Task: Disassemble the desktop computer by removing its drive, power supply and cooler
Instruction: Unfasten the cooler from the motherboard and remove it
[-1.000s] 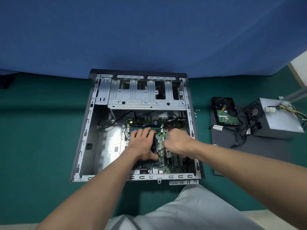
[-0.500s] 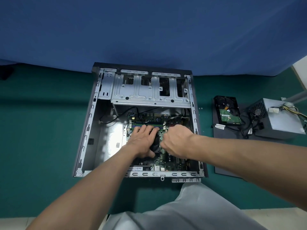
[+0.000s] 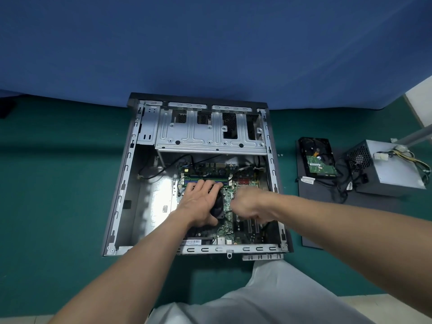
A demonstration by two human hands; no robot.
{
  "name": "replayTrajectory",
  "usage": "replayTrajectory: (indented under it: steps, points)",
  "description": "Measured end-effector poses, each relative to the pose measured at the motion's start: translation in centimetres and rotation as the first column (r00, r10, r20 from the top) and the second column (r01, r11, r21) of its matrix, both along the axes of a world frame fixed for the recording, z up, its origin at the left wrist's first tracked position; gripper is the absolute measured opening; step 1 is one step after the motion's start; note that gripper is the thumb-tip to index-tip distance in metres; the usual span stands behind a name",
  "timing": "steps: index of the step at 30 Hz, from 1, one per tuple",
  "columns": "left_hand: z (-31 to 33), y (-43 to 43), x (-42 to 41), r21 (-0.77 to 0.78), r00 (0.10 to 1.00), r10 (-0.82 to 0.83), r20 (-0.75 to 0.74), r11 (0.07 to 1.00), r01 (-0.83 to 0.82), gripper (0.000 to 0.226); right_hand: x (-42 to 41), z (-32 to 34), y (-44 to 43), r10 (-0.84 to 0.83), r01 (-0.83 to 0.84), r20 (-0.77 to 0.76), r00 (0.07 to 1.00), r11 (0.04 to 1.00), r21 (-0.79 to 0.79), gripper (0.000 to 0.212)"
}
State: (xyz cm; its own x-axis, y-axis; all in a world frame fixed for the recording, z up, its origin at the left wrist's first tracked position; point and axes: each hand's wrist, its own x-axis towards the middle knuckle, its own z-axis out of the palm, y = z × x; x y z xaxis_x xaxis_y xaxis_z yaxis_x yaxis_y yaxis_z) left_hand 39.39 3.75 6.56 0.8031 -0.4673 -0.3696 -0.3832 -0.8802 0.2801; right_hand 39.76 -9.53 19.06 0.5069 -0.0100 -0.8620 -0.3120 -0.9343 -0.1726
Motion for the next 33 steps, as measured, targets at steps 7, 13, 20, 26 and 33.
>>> replayTrajectory:
  steps: [7, 13, 20, 26, 33]
  points:
    - [0.1, 0.1, 0.0, -0.012, 1.000, 0.004, 0.002, 1.000, -0.004, 0.106, -0.2, 0.5, 0.4, 0.976, -0.879, 0.182, 0.115, 0.186, -0.438, 0.025]
    - [0.1, 0.2, 0.0, -0.035, 1.000, 0.010, 0.003, 0.999, -0.010, 0.107, -1.5, -2.2, -1.6, 0.434, -0.423, 0.710, 0.555, 0.882, -0.208, 0.033]
    - [-0.2, 0.3, 0.0, -0.067, 1.000, 0.026, -0.008, 0.997, -0.026, 0.108, -1.8, -4.6, 1.1, -0.917, 0.589, 0.393, 0.073, 0.357, 0.725, 0.050]
    - [-0.3, 0.3, -0.1, -0.057, 1.000, 0.028, -0.010, 0.998, -0.029, 0.107, -1.3, -5.7, 0.9, -0.943, 0.295, 0.144, 0.301, 0.235, 0.926, 0.052]
    - [-0.1, 0.2, 0.1, -0.034, 1.000, 0.015, -0.019, 0.999, -0.015, 0.106, 0.5, -5.2, -0.7, -0.707, 0.247, 0.222, 0.671, 0.496, 0.833, 0.063]
